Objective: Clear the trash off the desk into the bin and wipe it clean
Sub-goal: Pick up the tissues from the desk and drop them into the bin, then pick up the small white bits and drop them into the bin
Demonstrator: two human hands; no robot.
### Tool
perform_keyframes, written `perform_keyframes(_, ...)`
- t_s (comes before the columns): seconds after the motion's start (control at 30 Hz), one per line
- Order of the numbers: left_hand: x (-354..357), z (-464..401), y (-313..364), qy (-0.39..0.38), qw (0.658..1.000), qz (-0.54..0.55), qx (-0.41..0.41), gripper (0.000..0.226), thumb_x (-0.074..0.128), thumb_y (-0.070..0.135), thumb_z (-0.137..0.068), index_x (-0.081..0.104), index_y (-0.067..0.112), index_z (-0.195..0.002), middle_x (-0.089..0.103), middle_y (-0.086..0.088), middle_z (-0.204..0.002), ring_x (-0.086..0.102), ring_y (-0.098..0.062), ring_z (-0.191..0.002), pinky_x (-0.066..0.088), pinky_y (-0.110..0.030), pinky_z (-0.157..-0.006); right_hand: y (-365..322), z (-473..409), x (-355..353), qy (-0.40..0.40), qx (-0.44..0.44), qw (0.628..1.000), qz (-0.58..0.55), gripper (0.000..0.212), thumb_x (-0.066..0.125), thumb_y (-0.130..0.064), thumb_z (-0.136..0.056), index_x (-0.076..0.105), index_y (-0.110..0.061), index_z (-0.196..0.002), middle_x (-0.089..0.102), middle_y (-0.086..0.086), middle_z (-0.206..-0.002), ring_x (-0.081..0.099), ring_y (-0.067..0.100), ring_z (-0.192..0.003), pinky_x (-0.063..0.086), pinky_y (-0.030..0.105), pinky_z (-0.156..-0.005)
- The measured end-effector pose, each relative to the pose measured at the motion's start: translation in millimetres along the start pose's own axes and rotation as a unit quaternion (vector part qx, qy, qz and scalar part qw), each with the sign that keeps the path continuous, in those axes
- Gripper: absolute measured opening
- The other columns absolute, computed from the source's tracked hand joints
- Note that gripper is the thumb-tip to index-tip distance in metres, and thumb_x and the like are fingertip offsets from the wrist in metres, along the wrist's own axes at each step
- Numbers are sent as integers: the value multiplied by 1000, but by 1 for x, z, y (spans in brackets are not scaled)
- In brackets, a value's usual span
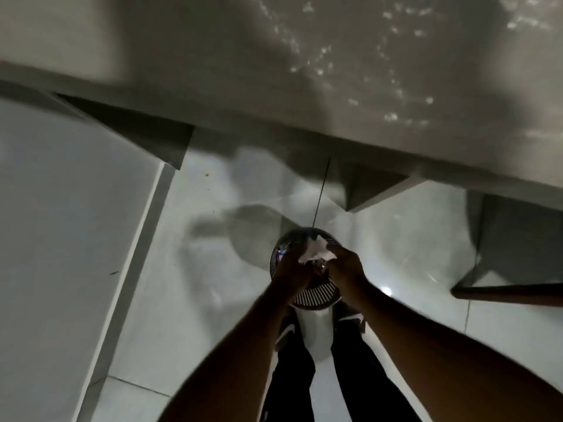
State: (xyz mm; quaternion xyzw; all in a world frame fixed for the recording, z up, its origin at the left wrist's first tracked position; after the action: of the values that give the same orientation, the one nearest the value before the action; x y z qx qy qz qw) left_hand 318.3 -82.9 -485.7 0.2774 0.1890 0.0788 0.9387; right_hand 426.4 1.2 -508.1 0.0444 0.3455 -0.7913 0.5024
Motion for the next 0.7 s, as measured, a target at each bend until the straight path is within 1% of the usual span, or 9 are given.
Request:
perform_keyframes(0.1, -29, 21, 14, 36, 997, -52, 49, 56, 59, 10, -86, 53, 24, -140, 63, -7, -137, 62, -28, -121, 51, -41, -104, -26, 17, -10, 14, -44, 999, -17, 28, 55, -17, -97, 67, -18, -123, 71, 7, -111, 64, 23, -102, 54, 35, -90)
perform_keyframes(0.17, -60, 67, 35, 113, 985, -35, 123, 36, 55, 15, -89, 66, 18, -124, 75, -9, -114, 72, -27, -98, 59, -43, -90, -64, 56, -25, 24, -105, 994, 16, 28, 51, -23, -100, 68, -17, -122, 72, 8, -119, 66, 23, -109, 54, 40, -97)
perform_keyframes(0.23, -95, 133, 61, 189, 961, 2, 203, 19, 61, 16, -91, 75, 23, -102, 80, 3, -91, 74, -11, -80, 62, -33, -77, -114, 120, -53, 59, -222, 973, 15, 23, 56, -17, -96, 74, -12, -110, 76, 10, -108, 71, 23, -100, 57, 40, -91)
perform_keyframes(0.33, -150, 224, 122, 262, 921, 33, 286, 15, 59, 39, -88, 71, 45, -95, 76, 20, -82, 72, 4, -66, 53, -5, -57, -194, 233, -107, 109, -386, 916, 1, 14, 62, -31, -84, 73, -24, -88, 75, -8, -83, 70, 2, -74, 57, 23, -75)
perform_keyframes(0.4, -186, 267, 190, 336, 864, -26, 373, 17, 55, 39, -92, 71, 37, -95, 73, 22, -76, 69, 9, -69, 44, 4, -63, -245, 285, -157, 138, -472, 871, -11, 12, 64, -37, -82, 71, -31, -90, 73, -16, -84, 67, -5, -75, 50, 9, -71)
perform_keyframes(0.5, -212, 289, 302, 418, 756, -158, 478, 21, 54, 21, -95, 73, 13, -97, 74, 5, -85, 67, -4, -80, 47, -10, -75, -304, 298, -239, 257, -513, 815, 78, 12, 69, -31, -86, 72, -30, -97, 71, -15, -85, 65, 0, -75, 47, 8, -73)
perform_keyframes(0.53, -214, 278, 335, 420, 749, -204, 470, 24, 54, 20, -95, 72, 8, -104, 75, -6, -94, 68, -17, -89, 50, -23, -81, -322, 285, -257, 268, -491, 819, 128, 19, 70, -29, -87, 72, -28, -106, 71, -10, -93, 65, 3, -79, 47, 11, -76)
perform_keyframes(0.6, -207, 234, 385, 368, 776, -321, 400, 35, 52, 31, -95, 66, 8, -117, 69, -16, -109, 63, -32, -104, 49, -37, -90, -344, 246, -272, 221, -421, 847, 236, 34, 67, -32, -88, 65, -29, -122, 64, 0, -112, 63, 16, -94, 47, 24, -83)
perform_keyframes(0.7, -189, 185, 412, 278, 802, -401, 344, 27, 57, 29, -89, 67, 8, -101, 65, -17, -105, 60, -34, -102, 49, -37, -82, -358, 214, -262, 167, -401, 848, 305, 19, 63, -34, -90, 69, -33, -107, 53, 2, -104, 58, 20, -89, 52, 32, -76)
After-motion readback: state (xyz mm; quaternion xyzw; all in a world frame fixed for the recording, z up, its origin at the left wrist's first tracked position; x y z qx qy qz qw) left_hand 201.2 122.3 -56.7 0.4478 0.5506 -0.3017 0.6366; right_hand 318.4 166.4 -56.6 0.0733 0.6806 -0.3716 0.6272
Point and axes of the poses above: each hand's wrist, its own z-axis away from the middle knuckle, its own x-axis out of the palm, y = z × x, the point moved 8 cm from there along -z, towards the middle knuckle
